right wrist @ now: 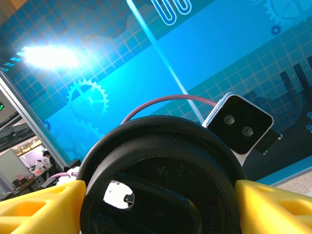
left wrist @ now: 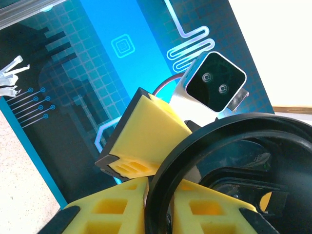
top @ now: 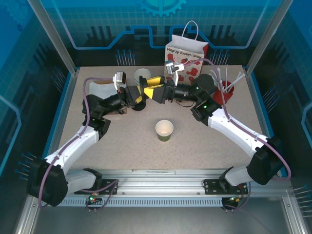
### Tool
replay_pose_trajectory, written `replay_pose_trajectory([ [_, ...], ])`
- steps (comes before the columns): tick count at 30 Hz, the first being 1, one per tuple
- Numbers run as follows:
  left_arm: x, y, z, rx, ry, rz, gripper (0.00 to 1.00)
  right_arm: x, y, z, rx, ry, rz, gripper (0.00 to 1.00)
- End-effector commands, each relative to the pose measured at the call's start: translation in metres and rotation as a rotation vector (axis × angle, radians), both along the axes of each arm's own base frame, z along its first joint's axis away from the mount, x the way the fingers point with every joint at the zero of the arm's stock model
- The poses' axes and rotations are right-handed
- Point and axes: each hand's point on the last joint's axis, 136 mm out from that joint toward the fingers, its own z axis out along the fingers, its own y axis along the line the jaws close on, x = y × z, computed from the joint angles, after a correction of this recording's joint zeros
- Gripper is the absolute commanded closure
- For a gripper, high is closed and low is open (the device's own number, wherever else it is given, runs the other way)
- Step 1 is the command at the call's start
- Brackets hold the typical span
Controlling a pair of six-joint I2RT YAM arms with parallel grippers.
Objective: Pack the takeout coffee
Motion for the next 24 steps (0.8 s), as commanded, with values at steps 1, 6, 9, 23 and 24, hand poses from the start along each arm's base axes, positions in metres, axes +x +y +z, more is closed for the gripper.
replay_pose_trajectory([
  [1, -0.006, -0.002, 0.009, -0.027, -0.035, -0.027, 0.8, -0.02, 0.007, 0.01, 0.019, -0.054, 0.072, 0.21],
  [6, -0.003, -0.003, 0.006, -0.025, -0.025, -0.029, 0.8, -0.022, 0.009, 0.009, 0.015, -0.054, 0.086, 0.24],
  [9, -0.002, -0.004, 0.004, -0.022, -0.02, -0.029, 0.8, -0.023, 0.009, 0.009, 0.016, -0.057, 0.089, 0.28],
  [23, 0.006, -0.003, -0.009, -0.008, 0.008, -0.015, 0.64, -0.01, -0.009, 0.009, 0.017, -0.044, -0.01, 0.33],
  [24, 0.007, -0.002, -0.009, -0.007, 0.01, -0.012, 0.63, -0.009, -0.01, 0.008, 0.013, -0.042, -0.02, 0.33],
])
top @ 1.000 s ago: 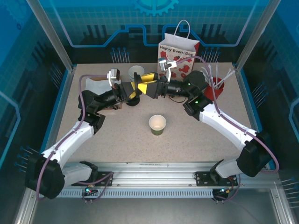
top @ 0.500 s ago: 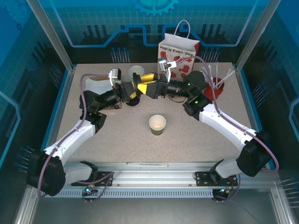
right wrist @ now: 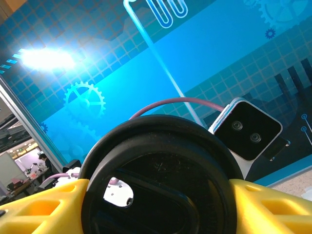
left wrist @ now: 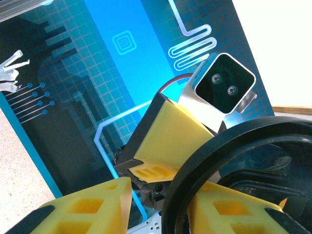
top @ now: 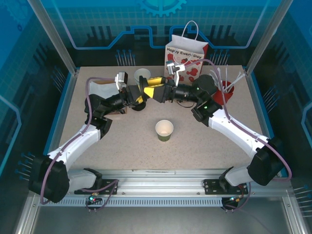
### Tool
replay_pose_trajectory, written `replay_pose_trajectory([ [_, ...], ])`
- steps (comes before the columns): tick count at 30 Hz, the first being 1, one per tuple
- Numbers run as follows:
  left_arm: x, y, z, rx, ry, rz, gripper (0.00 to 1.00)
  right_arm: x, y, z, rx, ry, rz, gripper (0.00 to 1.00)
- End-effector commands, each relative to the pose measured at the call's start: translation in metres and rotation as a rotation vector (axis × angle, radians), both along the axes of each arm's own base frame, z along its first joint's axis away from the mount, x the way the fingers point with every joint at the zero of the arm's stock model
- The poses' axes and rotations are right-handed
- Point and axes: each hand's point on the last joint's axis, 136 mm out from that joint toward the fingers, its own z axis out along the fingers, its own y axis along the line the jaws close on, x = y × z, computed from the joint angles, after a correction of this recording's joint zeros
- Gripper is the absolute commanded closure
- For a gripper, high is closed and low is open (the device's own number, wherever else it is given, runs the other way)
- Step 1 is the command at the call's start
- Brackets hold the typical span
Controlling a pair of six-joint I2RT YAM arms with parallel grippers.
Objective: Pack the takeout coffee
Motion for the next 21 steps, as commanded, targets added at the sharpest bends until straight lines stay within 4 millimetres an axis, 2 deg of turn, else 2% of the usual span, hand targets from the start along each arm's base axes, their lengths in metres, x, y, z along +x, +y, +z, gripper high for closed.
replay_pose_trajectory([
  [1, 0.002, 0.002, -0.003, -0.003, -0.008, 0.007, 0.61, -0.01, -0.009, 0.008, 0.008, -0.042, -0.007, 0.33],
  [8, 0.01, 0.011, -0.016, 0.019, 0.028, 0.05, 0.54, 0.009, -0.026, -0.005, -0.036, 0.013, -0.114, 0.35],
  [12, 0.017, 0.016, -0.03, 0.067, 0.054, 0.082, 0.49, 0.026, -0.04, -0.023, -0.083, 0.073, -0.206, 0.35],
  [14, 0.02, 0.022, -0.039, 0.109, 0.067, 0.114, 0.46, 0.036, -0.05, -0.042, -0.17, 0.109, -0.299, 0.37],
  [16, 0.026, 0.032, -0.057, 0.196, 0.1, 0.186, 0.44, 0.042, -0.063, -0.071, -0.33, 0.119, -0.423, 0.37],
  [18, 0.029, 0.046, -0.079, 0.354, 0.127, 0.297, 0.43, 0.043, -0.075, -0.098, -0.493, 0.104, -0.531, 0.38],
  [21, 0.029, 0.077, -0.109, 0.633, 0.155, 0.467, 0.42, 0.04, -0.09, -0.135, -0.701, 0.084, -0.63, 0.38],
])
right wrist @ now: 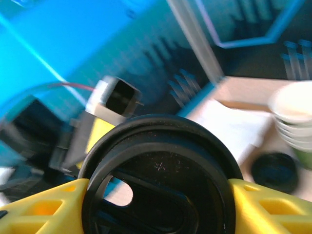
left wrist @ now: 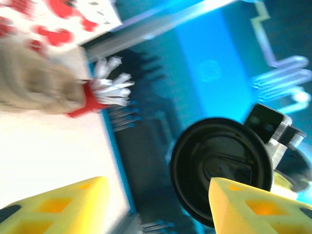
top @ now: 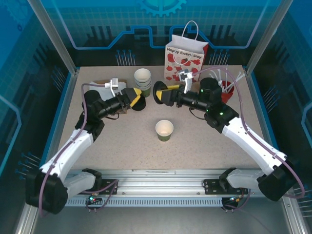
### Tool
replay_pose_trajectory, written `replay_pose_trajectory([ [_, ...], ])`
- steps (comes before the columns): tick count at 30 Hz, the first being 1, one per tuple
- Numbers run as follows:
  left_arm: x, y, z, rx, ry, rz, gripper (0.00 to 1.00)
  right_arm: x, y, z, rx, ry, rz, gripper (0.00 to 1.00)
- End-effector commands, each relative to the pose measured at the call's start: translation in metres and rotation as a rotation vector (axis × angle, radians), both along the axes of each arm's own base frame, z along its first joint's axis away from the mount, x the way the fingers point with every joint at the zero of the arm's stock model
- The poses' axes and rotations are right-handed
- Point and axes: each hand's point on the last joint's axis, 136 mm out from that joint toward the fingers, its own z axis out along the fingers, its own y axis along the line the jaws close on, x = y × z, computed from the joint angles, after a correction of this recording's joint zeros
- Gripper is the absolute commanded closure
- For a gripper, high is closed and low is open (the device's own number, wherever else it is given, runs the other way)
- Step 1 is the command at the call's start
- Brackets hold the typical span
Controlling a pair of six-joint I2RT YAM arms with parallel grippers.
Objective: Pack the takeout coffee
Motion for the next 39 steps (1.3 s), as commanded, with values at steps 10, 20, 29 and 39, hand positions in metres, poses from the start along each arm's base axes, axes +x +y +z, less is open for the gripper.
replay_pose_trajectory([
  [10, -0.014, 0.061, -0.067, 0.579, 0.06, 0.218, 0.38, -0.018, -0.032, -0.137, -0.787, 0.096, -0.146, 0.38],
  [20, -0.019, 0.067, -0.087, 0.653, 0.093, 0.201, 0.36, -0.024, -0.008, -0.181, -0.944, 0.211, -0.011, 0.37],
  [29, -0.019, 0.066, -0.087, 0.653, 0.087, 0.199, 0.35, -0.023, 0.002, -0.205, -0.995, 0.262, 0.038, 0.38],
  [39, -0.02, 0.066, -0.089, 0.66, 0.088, 0.19, 0.35, -0.023, 0.003, -0.218, -1.017, 0.296, 0.053, 0.38],
])
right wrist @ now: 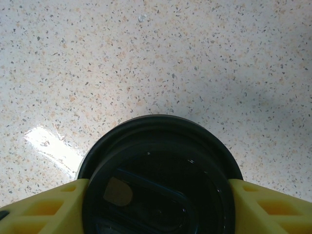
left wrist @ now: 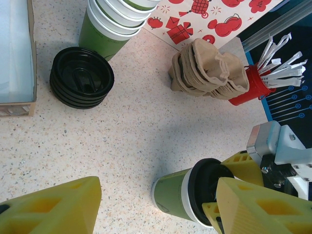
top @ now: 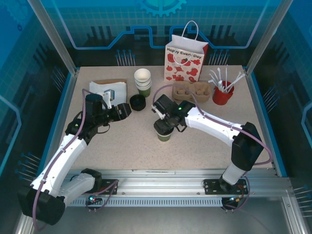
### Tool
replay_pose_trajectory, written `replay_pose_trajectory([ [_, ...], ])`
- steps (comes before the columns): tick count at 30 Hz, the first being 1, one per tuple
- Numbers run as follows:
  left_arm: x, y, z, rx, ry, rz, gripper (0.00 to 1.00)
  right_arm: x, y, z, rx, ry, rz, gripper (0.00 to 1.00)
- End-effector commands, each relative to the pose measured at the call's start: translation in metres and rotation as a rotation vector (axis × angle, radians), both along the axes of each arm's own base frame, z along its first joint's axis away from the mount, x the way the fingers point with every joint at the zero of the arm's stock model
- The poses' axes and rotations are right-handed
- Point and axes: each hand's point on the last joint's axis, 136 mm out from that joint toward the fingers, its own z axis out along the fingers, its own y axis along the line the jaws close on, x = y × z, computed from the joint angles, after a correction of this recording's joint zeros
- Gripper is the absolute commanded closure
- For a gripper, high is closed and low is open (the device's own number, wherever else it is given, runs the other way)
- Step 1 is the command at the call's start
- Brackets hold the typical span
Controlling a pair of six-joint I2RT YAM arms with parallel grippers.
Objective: Pack the takeout coffee
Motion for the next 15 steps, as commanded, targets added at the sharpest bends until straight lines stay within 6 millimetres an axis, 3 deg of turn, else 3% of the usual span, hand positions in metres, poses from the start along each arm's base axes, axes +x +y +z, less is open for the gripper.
replay_pose_trajectory([
  [1, -0.0023, 0.0031, -0.0042, 0.033, 0.006, -0.006, 0.35, -0.0052, 0.0049, 0.0025, -0.005, 0.018, 0.029, 0.38],
  [15, -0.0026, 0.0037, -0.0032, 0.036, 0.0, -0.006, 0.34, -0.0081, 0.0051, 0.0092, 0.026, 0.041, 0.024, 0.37],
])
